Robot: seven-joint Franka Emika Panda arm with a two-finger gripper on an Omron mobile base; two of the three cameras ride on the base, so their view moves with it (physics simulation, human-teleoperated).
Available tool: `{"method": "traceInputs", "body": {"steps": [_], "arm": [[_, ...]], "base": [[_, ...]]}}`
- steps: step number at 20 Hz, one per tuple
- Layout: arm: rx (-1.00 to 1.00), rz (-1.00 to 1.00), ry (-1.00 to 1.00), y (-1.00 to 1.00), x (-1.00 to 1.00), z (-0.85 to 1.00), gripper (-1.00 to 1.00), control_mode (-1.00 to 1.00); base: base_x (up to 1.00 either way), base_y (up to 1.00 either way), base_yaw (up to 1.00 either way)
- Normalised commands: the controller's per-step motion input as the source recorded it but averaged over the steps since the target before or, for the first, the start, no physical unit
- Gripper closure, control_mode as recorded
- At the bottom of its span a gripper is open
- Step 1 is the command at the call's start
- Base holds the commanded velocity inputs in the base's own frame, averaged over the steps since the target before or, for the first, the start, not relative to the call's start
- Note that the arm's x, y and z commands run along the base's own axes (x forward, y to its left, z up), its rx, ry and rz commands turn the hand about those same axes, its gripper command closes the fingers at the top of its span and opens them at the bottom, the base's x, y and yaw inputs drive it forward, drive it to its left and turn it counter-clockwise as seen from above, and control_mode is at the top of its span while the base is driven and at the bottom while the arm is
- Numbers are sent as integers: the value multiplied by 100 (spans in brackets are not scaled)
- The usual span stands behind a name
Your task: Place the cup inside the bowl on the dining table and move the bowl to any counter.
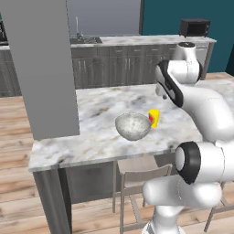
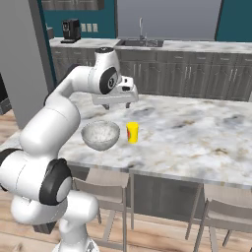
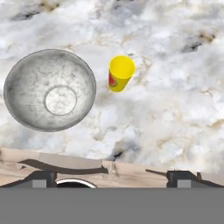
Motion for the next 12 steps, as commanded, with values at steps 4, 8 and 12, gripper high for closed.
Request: {"method": "traceInputs", "body": {"steps": [4,8,12], "arm": [[0,0,0,-4,36,0,-100,-100],[0,0,0,-2,38,0,-100,-100],[0,0,0,-2,36,0,-100,-100]], "base": [[0,0,0],[0,0,0],[0,0,0]]}}
